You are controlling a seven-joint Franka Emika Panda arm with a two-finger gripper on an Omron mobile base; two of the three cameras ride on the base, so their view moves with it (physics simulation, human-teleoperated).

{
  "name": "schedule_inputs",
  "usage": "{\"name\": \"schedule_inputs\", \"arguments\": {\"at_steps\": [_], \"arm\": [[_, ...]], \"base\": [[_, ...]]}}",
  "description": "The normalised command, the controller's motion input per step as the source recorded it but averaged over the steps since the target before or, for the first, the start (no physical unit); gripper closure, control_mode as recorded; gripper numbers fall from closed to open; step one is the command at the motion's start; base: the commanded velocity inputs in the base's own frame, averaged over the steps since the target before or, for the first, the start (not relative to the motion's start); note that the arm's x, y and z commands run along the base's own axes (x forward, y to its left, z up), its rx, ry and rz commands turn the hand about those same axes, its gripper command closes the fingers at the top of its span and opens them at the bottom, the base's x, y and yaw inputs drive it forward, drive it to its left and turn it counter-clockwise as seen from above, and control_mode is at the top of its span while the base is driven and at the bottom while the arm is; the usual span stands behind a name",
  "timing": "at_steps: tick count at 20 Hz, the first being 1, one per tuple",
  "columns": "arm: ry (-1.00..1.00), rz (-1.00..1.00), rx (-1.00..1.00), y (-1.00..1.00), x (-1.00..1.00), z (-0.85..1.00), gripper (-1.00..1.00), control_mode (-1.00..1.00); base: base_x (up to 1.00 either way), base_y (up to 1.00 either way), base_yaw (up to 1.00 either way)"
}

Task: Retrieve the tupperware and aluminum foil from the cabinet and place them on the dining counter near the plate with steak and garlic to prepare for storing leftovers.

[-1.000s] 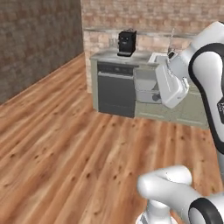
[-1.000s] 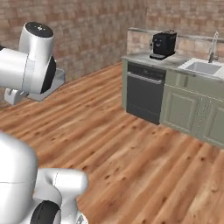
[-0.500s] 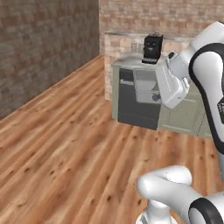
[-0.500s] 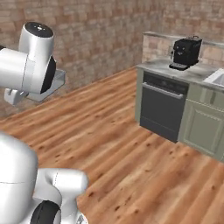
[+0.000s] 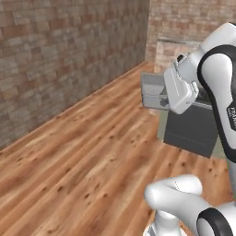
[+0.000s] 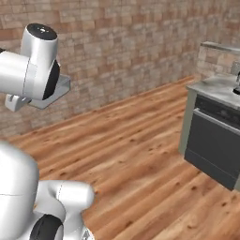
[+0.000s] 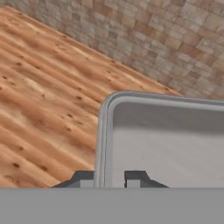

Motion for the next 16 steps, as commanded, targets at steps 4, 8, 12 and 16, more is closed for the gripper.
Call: {"name": "schedule_inputs", "arguments": {"at_steps": [4,8,12,16], "arm": [[0.0,0.0,0.0,0.0,0.0,0.0,1.0,1.0],[0.0,0.0,0.0,0.0,0.0,0.0,1.0,1.0],[0.0,0.0,0.0,0.0,0.0,0.0,1.0,1.0],[0.0,0.0,0.0,0.0,0.0,0.0,1.0,1.0]], "base": [[1.0,0.0,0.22],[1.0,0.0,-0.04],[1.0,0.18,-0.24],[1.0,0.33,-0.4]]}}
